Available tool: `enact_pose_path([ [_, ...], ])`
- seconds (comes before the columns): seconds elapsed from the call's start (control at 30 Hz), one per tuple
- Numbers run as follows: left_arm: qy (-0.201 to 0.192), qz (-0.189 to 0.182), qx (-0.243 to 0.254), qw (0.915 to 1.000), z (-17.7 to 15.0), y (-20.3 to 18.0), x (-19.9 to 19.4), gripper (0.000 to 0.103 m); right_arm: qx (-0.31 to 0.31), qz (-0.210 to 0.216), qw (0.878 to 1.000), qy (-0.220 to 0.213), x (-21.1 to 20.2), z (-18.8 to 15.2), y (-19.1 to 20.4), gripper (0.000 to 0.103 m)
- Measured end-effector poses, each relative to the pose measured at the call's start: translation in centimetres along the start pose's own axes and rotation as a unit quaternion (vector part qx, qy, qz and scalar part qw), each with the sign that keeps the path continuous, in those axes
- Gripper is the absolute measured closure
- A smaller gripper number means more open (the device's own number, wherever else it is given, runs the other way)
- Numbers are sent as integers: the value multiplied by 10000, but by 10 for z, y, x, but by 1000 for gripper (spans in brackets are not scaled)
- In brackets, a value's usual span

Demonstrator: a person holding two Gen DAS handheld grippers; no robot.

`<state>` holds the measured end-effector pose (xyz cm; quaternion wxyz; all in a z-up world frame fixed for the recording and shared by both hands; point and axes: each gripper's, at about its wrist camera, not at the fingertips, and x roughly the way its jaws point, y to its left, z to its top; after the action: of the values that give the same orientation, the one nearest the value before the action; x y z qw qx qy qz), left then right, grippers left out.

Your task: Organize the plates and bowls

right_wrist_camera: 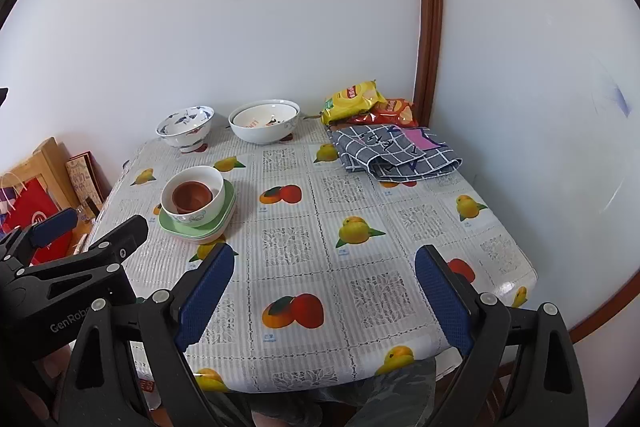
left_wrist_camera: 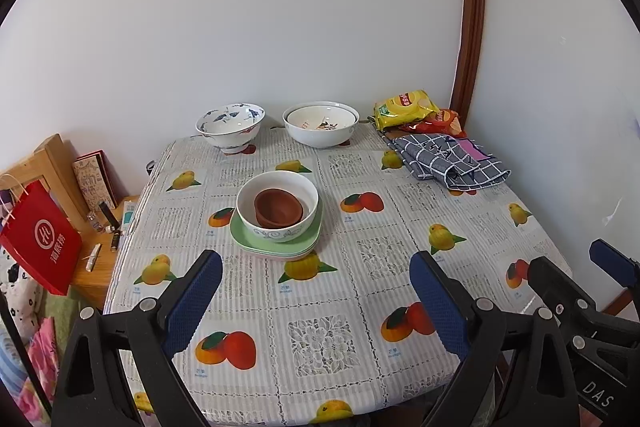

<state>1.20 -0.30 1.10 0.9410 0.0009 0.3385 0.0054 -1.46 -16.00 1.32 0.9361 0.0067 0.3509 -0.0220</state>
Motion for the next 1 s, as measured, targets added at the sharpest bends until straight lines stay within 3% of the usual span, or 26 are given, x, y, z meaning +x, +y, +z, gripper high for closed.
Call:
enact_pose_path([
  [1.0, 5, -36, -14, 10000, -2, -2, -3, 8, 27, 29, 10000, -40, -3, -1, 1, 12],
])
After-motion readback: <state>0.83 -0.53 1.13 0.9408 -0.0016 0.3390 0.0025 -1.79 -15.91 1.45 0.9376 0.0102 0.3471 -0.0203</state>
